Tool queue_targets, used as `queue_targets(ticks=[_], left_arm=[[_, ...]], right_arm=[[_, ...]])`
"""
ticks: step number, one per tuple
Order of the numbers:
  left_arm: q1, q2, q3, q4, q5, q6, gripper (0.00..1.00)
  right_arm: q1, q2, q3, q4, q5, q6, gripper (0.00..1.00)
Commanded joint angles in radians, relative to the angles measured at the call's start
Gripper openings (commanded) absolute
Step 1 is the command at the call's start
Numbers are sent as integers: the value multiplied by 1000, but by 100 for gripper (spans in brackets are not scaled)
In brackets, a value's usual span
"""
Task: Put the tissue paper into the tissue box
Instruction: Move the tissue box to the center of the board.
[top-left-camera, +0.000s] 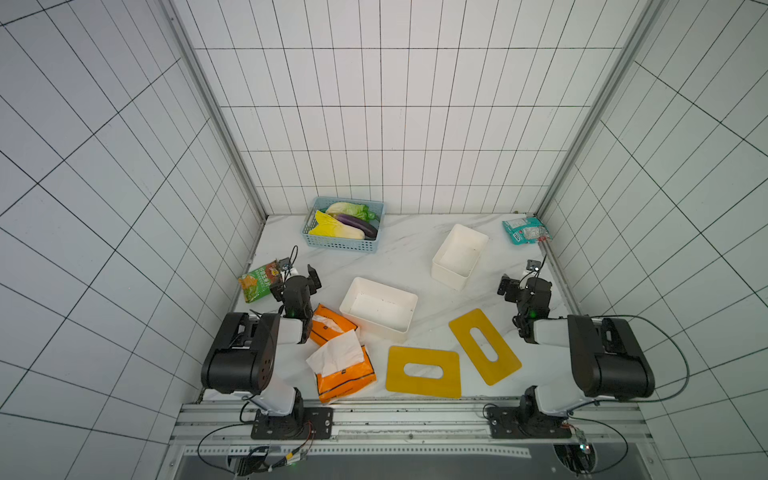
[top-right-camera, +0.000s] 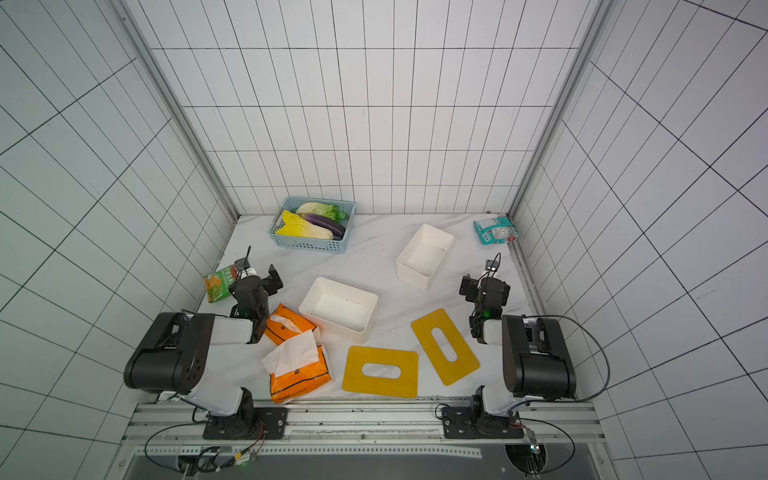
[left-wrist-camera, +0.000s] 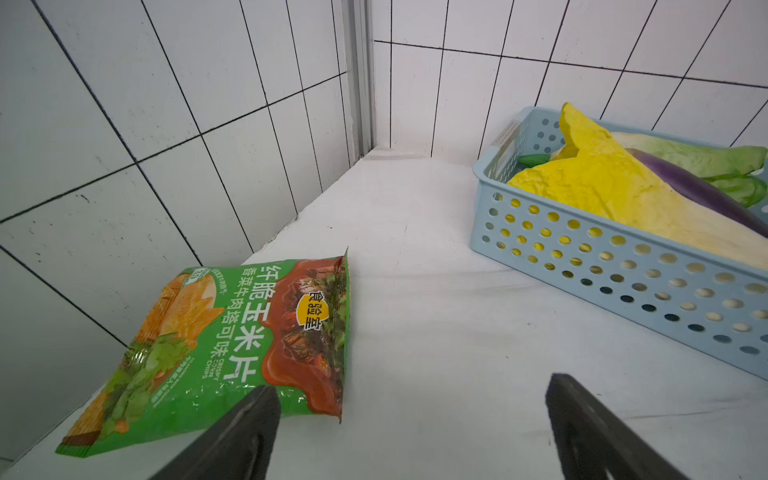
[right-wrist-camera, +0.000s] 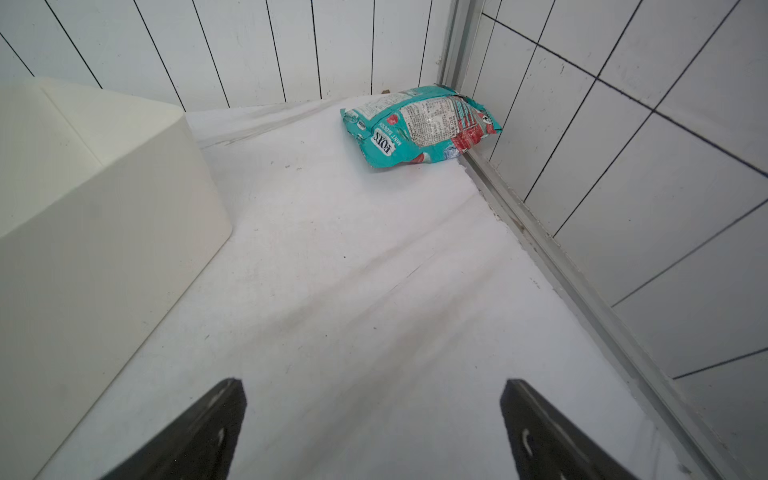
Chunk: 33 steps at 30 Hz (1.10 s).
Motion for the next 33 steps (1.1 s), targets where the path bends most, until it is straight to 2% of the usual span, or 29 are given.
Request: queue_targets(ticks=[1,22,25,27,30,33], left_arm=[[2,-14,14,3,5,-2,98],[2,-18,12,5,5,-2,98],[-18,-68,-9,12,1,23,98],[-64,-137,-21,7,-72,71,98],[-130,-292,24,-187,-200,69,98],[-142,-465,146,-575,-188,-80,98]], right_arm=[[-10,0,20,-9,-6,2,99],[-15,1,23,-14,-19,6,99],[-13,-17,25,-22,2,9,99],[-11,-76,43,-101,5,3,100],[0,-200,88,-270,12,-7,100],[10,-321,131,-377,-84,8,99]])
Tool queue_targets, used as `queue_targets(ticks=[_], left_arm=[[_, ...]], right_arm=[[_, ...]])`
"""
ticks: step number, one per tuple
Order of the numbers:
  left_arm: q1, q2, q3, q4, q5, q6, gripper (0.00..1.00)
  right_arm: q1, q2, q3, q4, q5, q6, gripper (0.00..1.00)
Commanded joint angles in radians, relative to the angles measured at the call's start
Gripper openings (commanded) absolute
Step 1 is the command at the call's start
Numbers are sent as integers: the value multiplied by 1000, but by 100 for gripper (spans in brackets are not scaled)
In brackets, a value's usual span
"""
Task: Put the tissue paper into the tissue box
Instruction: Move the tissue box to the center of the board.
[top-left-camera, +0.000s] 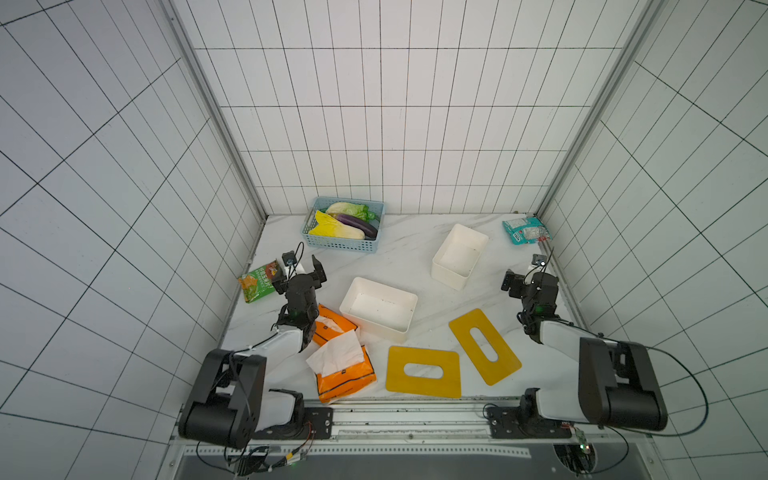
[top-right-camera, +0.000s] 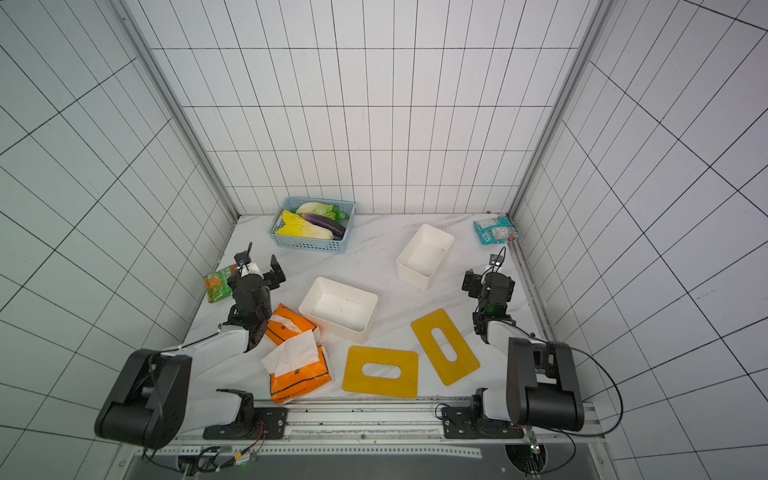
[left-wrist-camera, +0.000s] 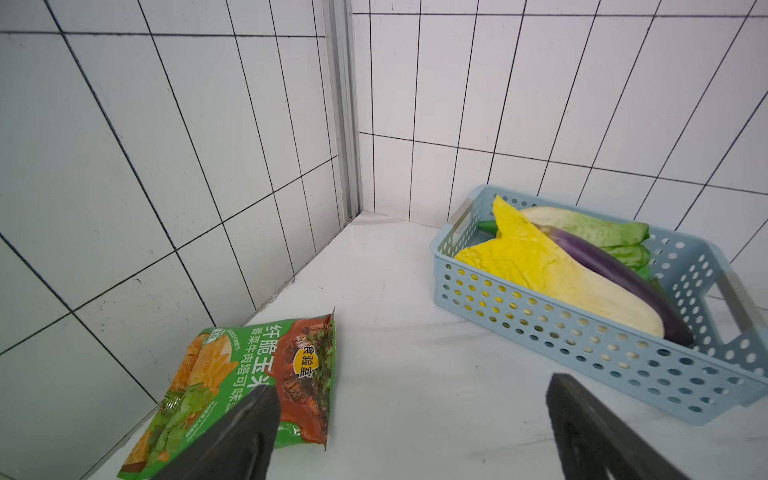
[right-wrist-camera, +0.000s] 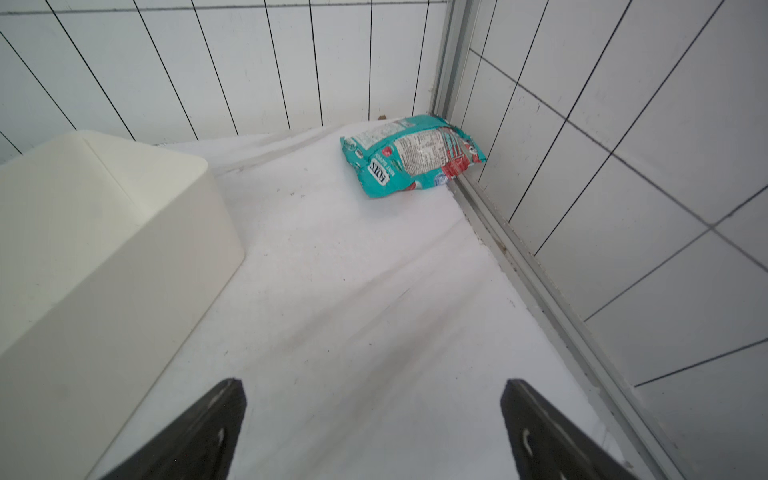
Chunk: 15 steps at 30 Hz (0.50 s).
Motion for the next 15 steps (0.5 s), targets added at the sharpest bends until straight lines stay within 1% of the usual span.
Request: queue_targets(ticks=[1,3,5,7,9,11,15], left_arm=[[-5,-168,131,-412,-44,-151,98],[-2,-270,187,-549,41,-249,98],[0,-358,209,-578,130,-283,99],[3,-428,238,-615,217,-299,98],[9,-468,302,-717,284,-272,98],[16,-484,364,-818,353,-204,99],[35,-496,431,-986,453,-114,98]], right_arm=[[19,-131,83,-168,-119,14,99],[51,-182,145,-243,-263,9,98],[103,-201,217,-329,-395,-21,98],[184,-201,301,-449,-461,-58,97],[293,-190,388,-589,-509,-143,97],[400,-176,451,-695,-523,-207,96],[585,-159,496,-779,-562,-264,95]])
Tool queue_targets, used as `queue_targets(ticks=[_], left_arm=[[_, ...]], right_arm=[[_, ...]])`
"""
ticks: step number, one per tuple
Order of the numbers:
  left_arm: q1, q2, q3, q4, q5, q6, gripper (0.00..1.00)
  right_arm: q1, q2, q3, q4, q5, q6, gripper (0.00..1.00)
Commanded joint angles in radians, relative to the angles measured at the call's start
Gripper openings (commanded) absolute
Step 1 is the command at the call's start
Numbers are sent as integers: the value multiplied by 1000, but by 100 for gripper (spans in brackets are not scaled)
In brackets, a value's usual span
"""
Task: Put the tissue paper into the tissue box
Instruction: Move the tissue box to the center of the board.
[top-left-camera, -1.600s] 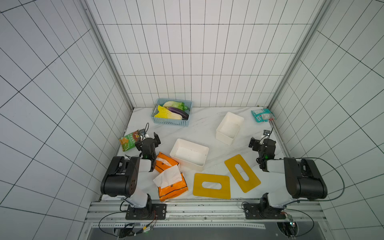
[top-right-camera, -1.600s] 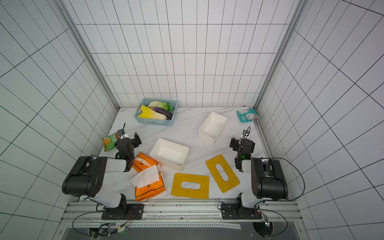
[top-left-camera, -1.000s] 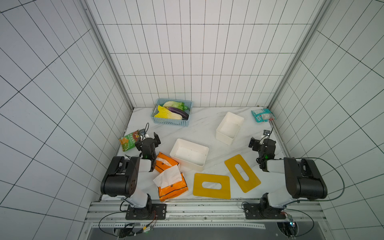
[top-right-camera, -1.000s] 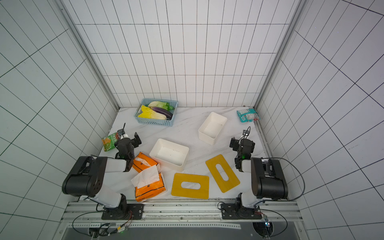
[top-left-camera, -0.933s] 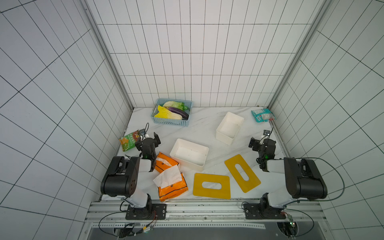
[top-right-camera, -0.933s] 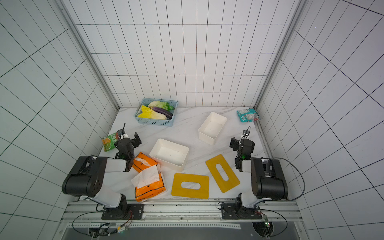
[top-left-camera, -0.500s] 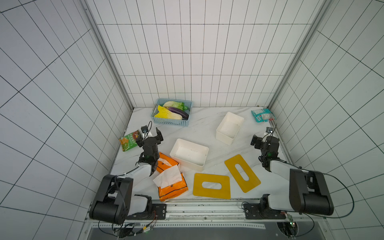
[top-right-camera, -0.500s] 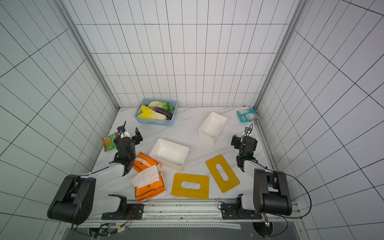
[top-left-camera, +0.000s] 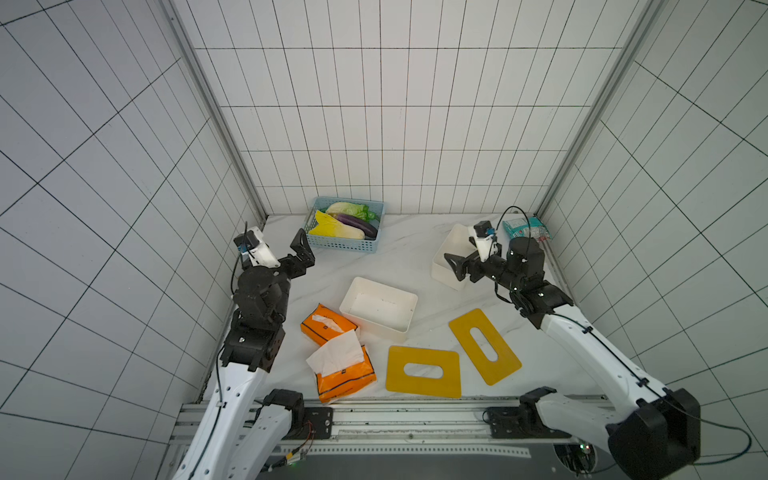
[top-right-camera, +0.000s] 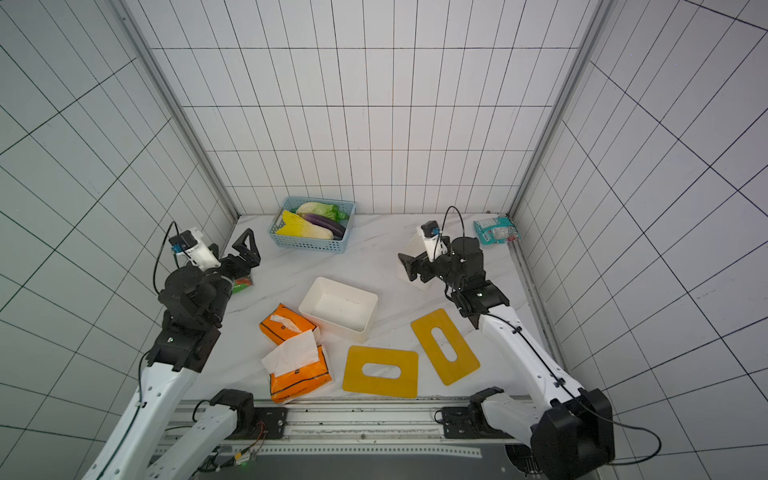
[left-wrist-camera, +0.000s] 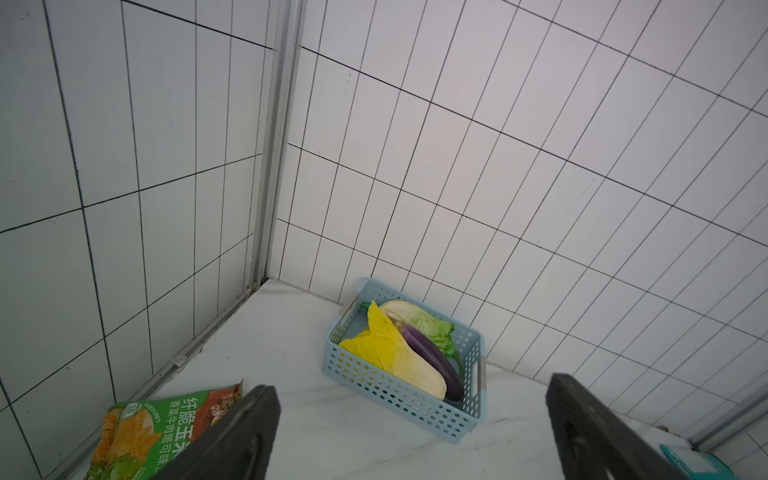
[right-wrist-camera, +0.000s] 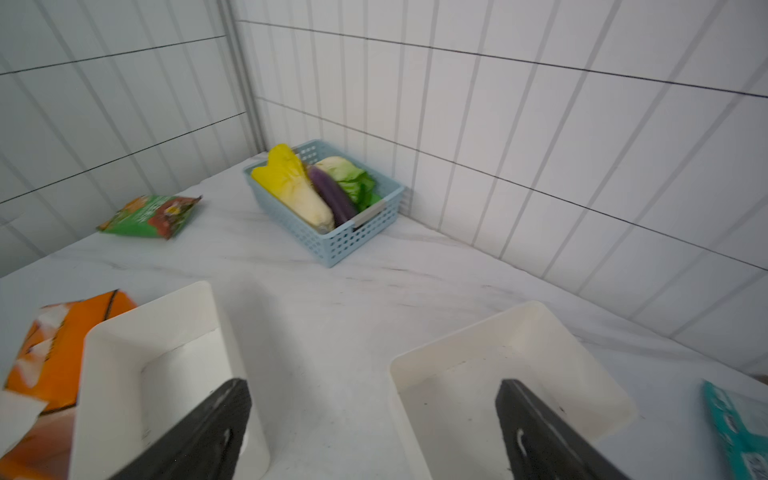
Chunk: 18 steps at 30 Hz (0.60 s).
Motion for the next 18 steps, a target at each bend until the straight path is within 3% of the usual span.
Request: queue_targets(ticks=[1,4,8,12,18], left_arm=[[16,-6,29,-246,139,81,99],[27,-7,14,-306,131,84,98],[37,-27,-41,-318,137,43,98],[37,-72,-104,-290,122,-13,98],[38,-165,-162,-301,80,-67,98]], right_arm=[[126,19,32,-179,-80,-92,95],[246,46,44,-202,-74,-108,93],[388,120,70,-250,-47,-127,82],[476,222,83,-254,2,-115,68],[539,354,128,-250,84,-85,60]])
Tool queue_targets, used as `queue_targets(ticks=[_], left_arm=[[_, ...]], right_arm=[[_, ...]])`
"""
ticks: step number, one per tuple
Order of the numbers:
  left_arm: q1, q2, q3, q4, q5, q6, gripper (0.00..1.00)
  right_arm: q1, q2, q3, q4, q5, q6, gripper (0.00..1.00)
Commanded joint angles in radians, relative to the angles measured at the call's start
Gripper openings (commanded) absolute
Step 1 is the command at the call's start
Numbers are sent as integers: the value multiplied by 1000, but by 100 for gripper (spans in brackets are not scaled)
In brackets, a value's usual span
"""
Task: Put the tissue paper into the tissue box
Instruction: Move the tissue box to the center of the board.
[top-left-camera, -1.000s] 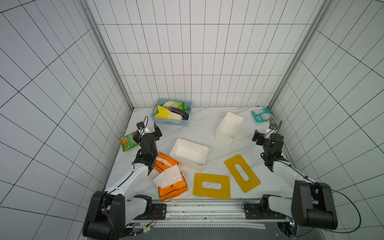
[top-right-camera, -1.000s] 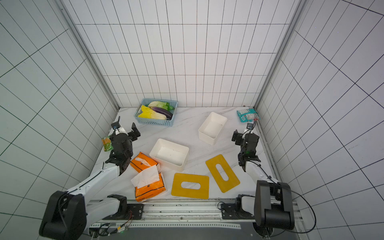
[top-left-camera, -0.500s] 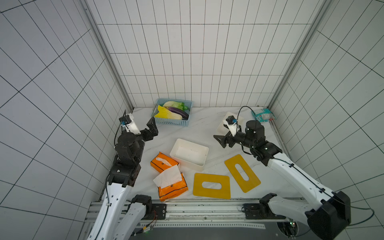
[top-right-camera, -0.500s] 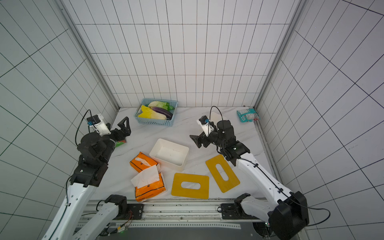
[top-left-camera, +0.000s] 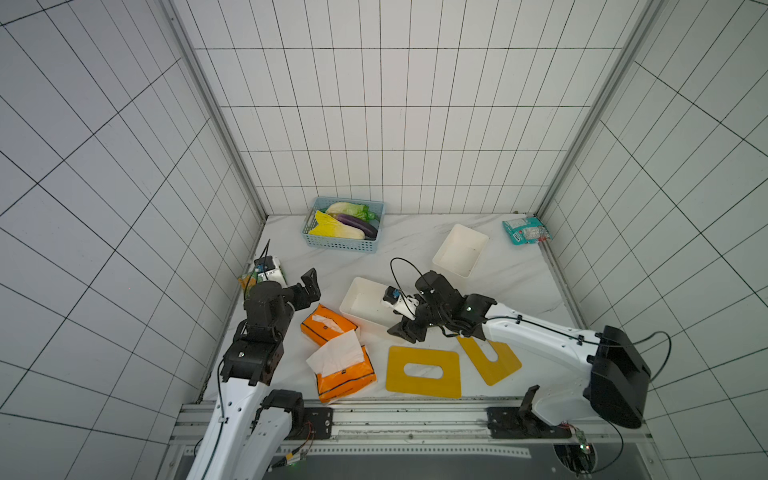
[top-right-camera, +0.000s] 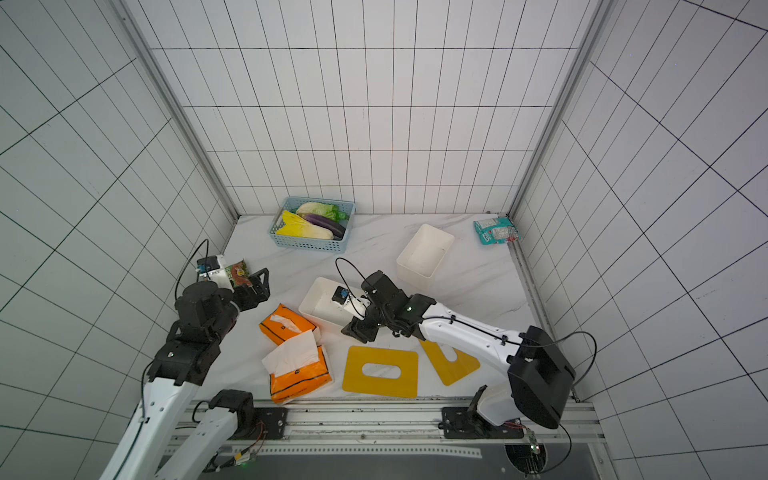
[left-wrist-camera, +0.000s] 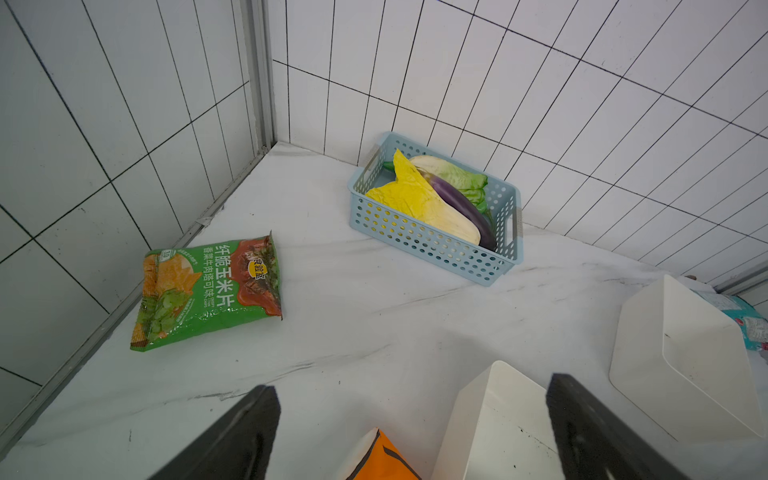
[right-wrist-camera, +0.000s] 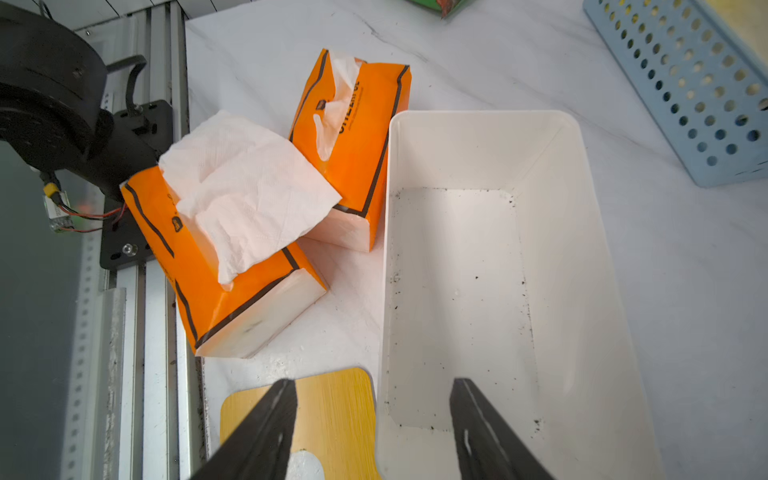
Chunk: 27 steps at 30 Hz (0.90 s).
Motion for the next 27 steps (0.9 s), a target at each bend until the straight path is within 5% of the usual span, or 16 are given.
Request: queue_targets(ticks=[1,27], left_arm=[[4,-59,-29,-5,-19,-44,98],[-5,-171,-52,-116,11,-7,98]], right_arm=[[23,45,55,-11,71,15,59],[32,287,191,-12,122,60,11]])
